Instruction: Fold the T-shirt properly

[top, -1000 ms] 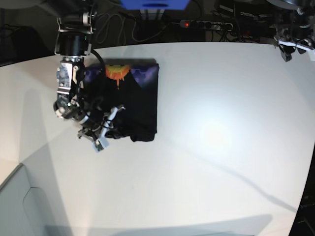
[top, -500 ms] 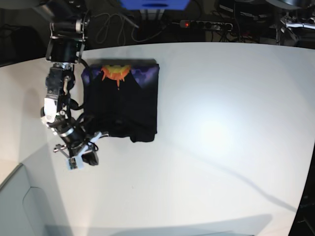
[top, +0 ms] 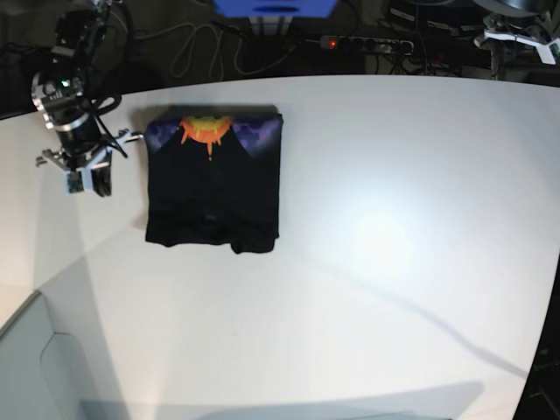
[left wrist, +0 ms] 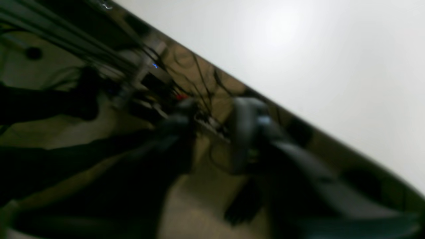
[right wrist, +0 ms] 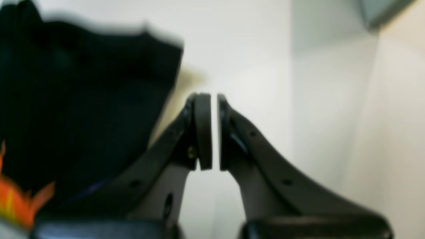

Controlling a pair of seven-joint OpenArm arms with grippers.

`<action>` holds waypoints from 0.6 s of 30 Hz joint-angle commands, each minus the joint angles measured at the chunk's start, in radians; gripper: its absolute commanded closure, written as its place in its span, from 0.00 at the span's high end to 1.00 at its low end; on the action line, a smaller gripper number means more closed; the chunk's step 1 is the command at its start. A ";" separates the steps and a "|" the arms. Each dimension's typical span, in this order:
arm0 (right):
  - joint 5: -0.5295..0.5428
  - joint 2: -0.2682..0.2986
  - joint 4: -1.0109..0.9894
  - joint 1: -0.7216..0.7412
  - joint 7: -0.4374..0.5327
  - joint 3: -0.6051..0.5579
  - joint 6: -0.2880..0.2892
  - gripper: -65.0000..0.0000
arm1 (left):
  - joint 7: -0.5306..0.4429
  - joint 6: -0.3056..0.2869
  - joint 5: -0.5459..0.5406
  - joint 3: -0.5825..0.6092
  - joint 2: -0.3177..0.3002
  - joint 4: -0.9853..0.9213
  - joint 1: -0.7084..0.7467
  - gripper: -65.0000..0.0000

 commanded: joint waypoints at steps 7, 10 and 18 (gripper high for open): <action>0.008 0.010 0.082 -0.273 0.023 0.045 0.004 0.00 | -0.013 -0.001 0.074 0.025 -0.012 -0.042 0.016 0.00; 0.008 0.010 0.083 -0.362 0.023 0.043 0.004 0.00 | -0.020 -0.009 0.164 0.086 -0.015 -0.139 0.019 0.00; 0.008 -0.003 0.062 -0.527 0.023 0.037 0.111 0.00 | -0.447 -0.003 0.342 0.361 -0.013 -0.453 0.151 0.00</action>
